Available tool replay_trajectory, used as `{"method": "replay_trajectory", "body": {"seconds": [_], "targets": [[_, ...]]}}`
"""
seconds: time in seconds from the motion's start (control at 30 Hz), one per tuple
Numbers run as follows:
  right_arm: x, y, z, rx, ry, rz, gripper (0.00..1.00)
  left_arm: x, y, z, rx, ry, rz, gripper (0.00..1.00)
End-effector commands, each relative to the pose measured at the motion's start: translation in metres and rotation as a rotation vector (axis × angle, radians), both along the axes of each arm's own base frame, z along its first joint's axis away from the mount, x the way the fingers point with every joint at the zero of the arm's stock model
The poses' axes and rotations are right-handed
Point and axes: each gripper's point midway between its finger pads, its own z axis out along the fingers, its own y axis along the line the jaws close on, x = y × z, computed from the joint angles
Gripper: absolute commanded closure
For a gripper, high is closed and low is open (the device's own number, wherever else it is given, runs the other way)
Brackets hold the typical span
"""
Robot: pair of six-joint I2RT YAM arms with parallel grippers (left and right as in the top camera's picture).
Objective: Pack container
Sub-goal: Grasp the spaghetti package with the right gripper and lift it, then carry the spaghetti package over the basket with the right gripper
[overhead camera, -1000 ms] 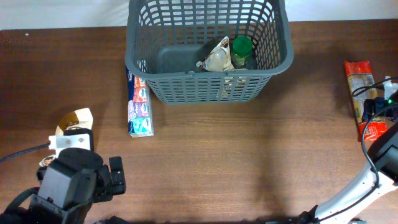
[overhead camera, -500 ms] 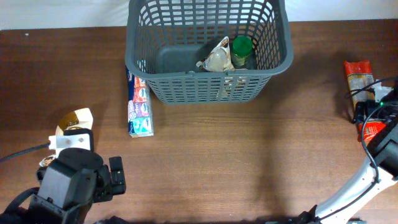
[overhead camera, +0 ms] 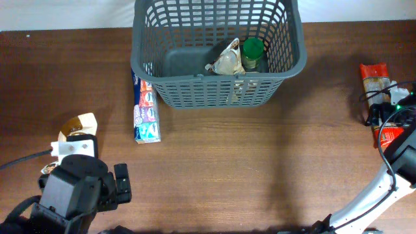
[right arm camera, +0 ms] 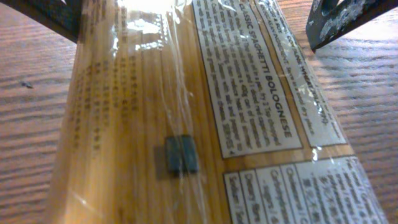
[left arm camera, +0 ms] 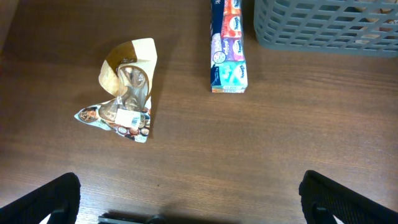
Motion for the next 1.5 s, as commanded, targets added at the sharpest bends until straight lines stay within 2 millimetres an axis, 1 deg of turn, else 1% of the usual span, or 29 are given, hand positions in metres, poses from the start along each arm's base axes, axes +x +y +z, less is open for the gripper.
{"method": "replay_trajectory", "body": {"seconds": [0.0,0.03,0.07,0.13,0.17,0.2,0.23,0.37,0.4,0.53,0.63,0.73,0.8,0.87,0.97,1.1,1.17,1.2,1.23,1.3,1.37,1.43,1.47], "targets": [[0.003,0.013,-0.017,0.067,-0.004,0.006,0.01,0.000,-0.001,-0.002,0.001,0.010,-0.009,0.00],[0.003,0.013,-0.017,0.066,-0.003,0.007,0.04,0.000,-0.001,-0.002,0.002,0.010,-0.009,0.01],[0.002,0.012,-0.017,0.060,0.004,0.006,0.11,0.000,-0.001,-0.002,0.002,0.010,-0.009,0.00],[-0.001,0.008,-0.017,0.039,0.023,0.006,0.35,0.000,-0.001,-0.002,0.002,0.010,-0.009,0.00],[-0.004,0.006,-0.017,0.029,0.034,0.005,0.44,0.000,-0.001,-0.002,0.002,0.010,-0.009,0.00],[-0.005,0.005,-0.017,0.021,0.042,0.005,0.56,0.000,-0.001,-0.002,0.001,0.010,-0.009,0.00],[-0.006,0.004,-0.017,0.017,0.045,0.002,0.61,0.000,-0.001,-0.002,0.002,0.010,-0.009,0.00],[-0.007,0.005,-0.017,0.020,0.053,0.001,0.93,0.000,-0.001,-0.002,0.002,0.010,-0.009,0.01],[-0.008,0.006,-0.017,0.023,0.054,-0.002,0.96,0.000,-0.001,-0.002,0.002,0.010,-0.009,0.00],[-0.007,0.006,-0.017,0.023,0.049,-0.081,0.96,0.000,-0.001,-0.002,0.002,0.010,-0.009,0.00],[0.002,0.010,-0.012,0.058,0.010,-0.142,0.96,0.000,-0.001,-0.002,0.002,0.010,-0.009,0.00],[0.018,0.018,0.002,0.125,-0.058,-0.181,0.96,0.000,-0.001,-0.002,0.002,0.010,-0.009,0.00],[0.032,0.022,0.019,0.171,-0.116,-0.208,0.96,0.000,-0.001,-0.002,0.002,0.010,-0.009,0.00],[0.049,0.025,0.043,0.219,-0.186,-0.229,0.96,0.000,-0.001,-0.002,0.002,0.010,-0.009,0.00],[0.075,0.033,0.088,0.301,-0.308,-0.249,0.96,0.000,-0.001,-0.002,0.002,0.010,-0.009,0.01],[0.103,0.051,0.160,0.372,-0.470,-0.189,0.96,0.000,-0.001,-0.002,0.002,0.010,-0.009,0.00],[0.115,0.061,0.199,0.393,-0.555,-0.184,0.96,0.000,-0.001,-0.002,0.002,0.009,-0.009,0.00],[0.122,0.069,0.224,0.409,-0.612,-0.175,0.96,0.000,-0.001,-0.002,0.002,0.010,-0.009,0.00],[0.127,0.076,0.243,0.427,-0.655,-0.165,0.96,0.000,-0.001,-0.002,0.002,0.010,-0.009,0.00],[0.135,0.099,0.290,0.488,-0.767,-0.122,0.96,0.000,-0.001,-0.002,0.002,0.010,-0.009,0.00],[0.139,0.127,0.336,0.553,-0.871,-0.063,0.96,0.000,-0.001,-0.002,0.002,0.009,-0.009,0.00],[0.137,0.161,0.382,0.606,-0.969,0.009,0.96,0.000,-0.001,-0.001,0.001,0.008,-0.009,0.00],[0.135,0.174,0.398,0.616,-1.000,0.033,0.96,0.000,-0.001,-0.001,0.001,0.007,-0.009,0.00]]}}
